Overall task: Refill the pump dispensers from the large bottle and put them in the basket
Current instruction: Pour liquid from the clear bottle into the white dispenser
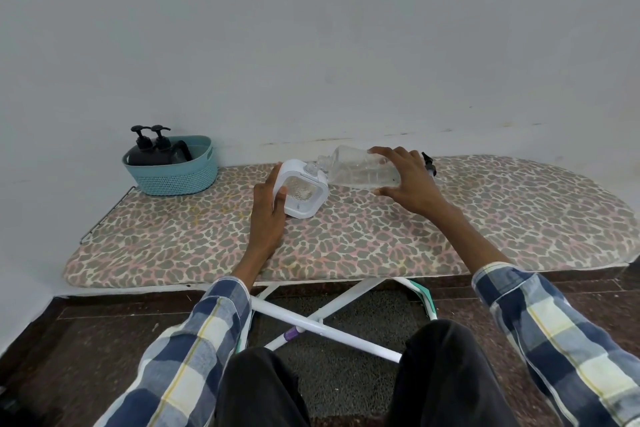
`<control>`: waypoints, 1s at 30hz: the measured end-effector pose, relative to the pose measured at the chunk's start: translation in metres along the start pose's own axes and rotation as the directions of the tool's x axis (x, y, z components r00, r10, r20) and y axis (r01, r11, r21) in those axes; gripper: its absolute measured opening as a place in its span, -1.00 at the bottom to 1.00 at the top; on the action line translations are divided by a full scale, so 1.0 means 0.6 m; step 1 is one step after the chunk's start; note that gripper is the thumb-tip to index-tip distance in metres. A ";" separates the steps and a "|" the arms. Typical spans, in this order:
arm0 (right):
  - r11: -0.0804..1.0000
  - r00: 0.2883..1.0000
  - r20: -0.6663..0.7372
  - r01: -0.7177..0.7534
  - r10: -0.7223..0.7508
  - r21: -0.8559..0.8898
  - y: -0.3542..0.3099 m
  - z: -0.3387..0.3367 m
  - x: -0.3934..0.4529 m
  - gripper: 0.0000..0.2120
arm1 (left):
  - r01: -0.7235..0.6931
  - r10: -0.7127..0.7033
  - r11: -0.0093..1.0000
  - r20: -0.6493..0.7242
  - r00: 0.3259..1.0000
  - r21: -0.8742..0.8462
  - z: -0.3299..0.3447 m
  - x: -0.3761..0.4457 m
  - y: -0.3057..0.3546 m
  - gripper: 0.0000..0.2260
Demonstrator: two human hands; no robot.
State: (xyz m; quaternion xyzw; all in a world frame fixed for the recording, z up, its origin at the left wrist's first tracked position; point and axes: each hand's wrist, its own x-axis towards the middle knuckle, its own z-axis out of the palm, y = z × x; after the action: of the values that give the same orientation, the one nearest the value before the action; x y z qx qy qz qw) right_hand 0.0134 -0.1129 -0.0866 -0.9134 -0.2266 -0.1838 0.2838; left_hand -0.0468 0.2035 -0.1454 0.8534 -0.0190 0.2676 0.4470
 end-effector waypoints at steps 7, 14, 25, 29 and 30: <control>0.999 1.000 -0.001 -0.003 0.003 -0.039 -0.004 -0.009 0.001 -0.18 | -0.019 0.019 1.000 0.001 1.000 0.010 0.000 -0.001 -0.001 -0.55; 0.999 1.000 -0.005 -0.006 0.006 -0.046 -0.005 -0.014 -0.003 -0.18 | -0.018 0.018 1.000 0.003 1.000 0.012 0.000 -0.003 0.003 -0.55; 0.998 1.000 -0.011 0.003 -0.004 -0.063 -0.007 -0.017 -0.004 -0.19 | -0.020 0.020 1.000 0.001 1.000 0.022 -0.002 -0.004 0.005 -0.55; 0.996 1.000 -0.012 0.011 -0.012 -0.087 -0.011 -0.024 0.000 -0.17 | -0.023 0.023 1.000 -0.001 1.000 0.021 -0.001 -0.004 0.002 -0.55; 0.995 1.000 -0.015 0.014 -0.016 -0.098 -0.012 -0.026 0.002 -0.16 | -0.024 0.024 1.000 0.000 1.000 0.020 0.000 -0.003 0.001 -0.55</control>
State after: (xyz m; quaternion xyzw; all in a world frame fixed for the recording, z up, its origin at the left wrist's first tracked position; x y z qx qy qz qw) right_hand 0.0074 -0.1164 -0.0709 -0.9231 -0.2219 -0.2038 0.2391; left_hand -0.0486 0.2029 -0.1460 0.8575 -0.0263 0.2732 0.4352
